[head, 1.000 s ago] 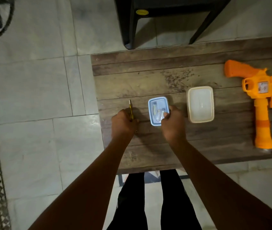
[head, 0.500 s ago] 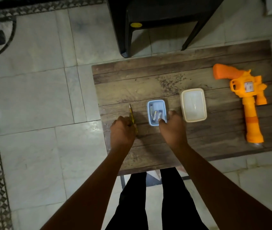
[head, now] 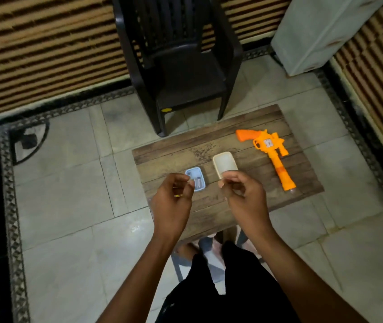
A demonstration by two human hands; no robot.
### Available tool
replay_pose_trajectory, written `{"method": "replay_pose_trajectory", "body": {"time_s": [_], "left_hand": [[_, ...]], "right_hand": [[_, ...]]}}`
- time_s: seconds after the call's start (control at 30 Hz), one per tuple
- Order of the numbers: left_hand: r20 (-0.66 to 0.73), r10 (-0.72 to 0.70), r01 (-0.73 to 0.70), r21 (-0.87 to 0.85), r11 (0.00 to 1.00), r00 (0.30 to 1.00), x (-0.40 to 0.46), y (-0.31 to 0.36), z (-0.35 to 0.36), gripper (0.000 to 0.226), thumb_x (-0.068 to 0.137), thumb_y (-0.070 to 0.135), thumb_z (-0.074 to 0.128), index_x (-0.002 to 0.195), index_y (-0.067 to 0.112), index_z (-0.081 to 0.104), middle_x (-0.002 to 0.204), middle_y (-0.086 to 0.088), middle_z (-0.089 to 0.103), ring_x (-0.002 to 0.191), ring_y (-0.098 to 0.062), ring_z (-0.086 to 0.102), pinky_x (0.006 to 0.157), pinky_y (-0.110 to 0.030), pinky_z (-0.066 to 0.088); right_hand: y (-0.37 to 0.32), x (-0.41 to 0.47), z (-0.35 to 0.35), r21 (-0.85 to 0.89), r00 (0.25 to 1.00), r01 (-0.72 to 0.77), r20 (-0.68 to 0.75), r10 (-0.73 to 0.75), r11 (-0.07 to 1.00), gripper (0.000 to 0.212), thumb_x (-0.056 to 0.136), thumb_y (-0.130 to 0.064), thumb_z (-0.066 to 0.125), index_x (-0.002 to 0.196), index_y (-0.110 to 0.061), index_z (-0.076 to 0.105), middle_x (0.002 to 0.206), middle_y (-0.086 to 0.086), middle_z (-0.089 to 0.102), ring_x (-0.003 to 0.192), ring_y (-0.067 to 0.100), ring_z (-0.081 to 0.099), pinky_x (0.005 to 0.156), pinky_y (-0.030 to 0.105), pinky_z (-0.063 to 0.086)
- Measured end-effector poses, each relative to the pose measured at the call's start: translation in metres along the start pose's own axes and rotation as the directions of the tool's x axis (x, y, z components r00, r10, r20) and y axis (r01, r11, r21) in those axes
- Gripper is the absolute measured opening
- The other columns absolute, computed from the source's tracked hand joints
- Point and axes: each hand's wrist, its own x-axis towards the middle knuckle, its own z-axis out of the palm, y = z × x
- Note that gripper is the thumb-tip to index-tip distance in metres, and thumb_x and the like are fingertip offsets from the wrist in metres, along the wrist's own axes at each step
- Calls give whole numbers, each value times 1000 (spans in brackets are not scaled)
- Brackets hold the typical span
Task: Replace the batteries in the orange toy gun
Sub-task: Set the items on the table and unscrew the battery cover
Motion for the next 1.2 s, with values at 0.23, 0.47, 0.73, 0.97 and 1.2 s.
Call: {"method": "replay_pose_trajectory", "body": {"time_s": [0.23, 0.47, 0.73, 0.97, 1.2], "left_hand": [[94, 129, -120, -93, 988, 987, -75, 65, 39, 4, 100, 19, 70, 100, 17, 73, 96, 7, 76, 92, -11, 72, 78, -25, 59], [212, 281, -252, -153, 956, 936, -161, 134, 144, 9, 101, 19, 67, 102, 17, 76, 100, 3, 77, 98, -17, 73, 88, -36, 60], [276, 386, -328, -233, 915, 880, -247, 181, 298, 15, 96, 27, 69, 103, 15, 76, 99, -3, 78, 94, -25, 75, 87, -49, 61], [398, 469, -404, -240, 883, 788, -280, 226, 392, 9, 97, 26, 71, 103, 22, 75, 96, -4, 77, 93, -27, 74, 82, -47, 62], [444, 485, -428, -229, 874, 753, -251, 260, 470, 6, 99, 26, 70, 100, 31, 75, 98, 2, 78, 96, -22, 74, 87, -58, 59]], "right_hand": [[-34, -59, -104, 193, 991, 47, -133, -21, 980, 14, 95, -8, 72, 104, -19, 76, 98, -7, 76, 96, 14, 72, 87, 50, 62], [-14, -108, -251, 253, 954, 166, -285, -91, 953, 14, 94, -9, 73, 101, -20, 76, 96, -2, 76, 95, 17, 73, 85, 47, 62], [24, -129, -415, 250, 904, 214, -418, -94, 944, 13, 94, -9, 72, 98, -21, 75, 91, -5, 76, 90, 15, 73, 83, 43, 62], [42, -122, -511, 291, 823, 294, -561, -87, 911, 15, 93, -4, 71, 98, -18, 74, 90, -2, 75, 88, 19, 73, 82, 39, 61], [54, -51, -579, 269, 765, 289, -642, -53, 919, 17, 92, -2, 71, 95, -19, 74, 88, 1, 75, 89, 24, 73, 80, 45, 61]]}}
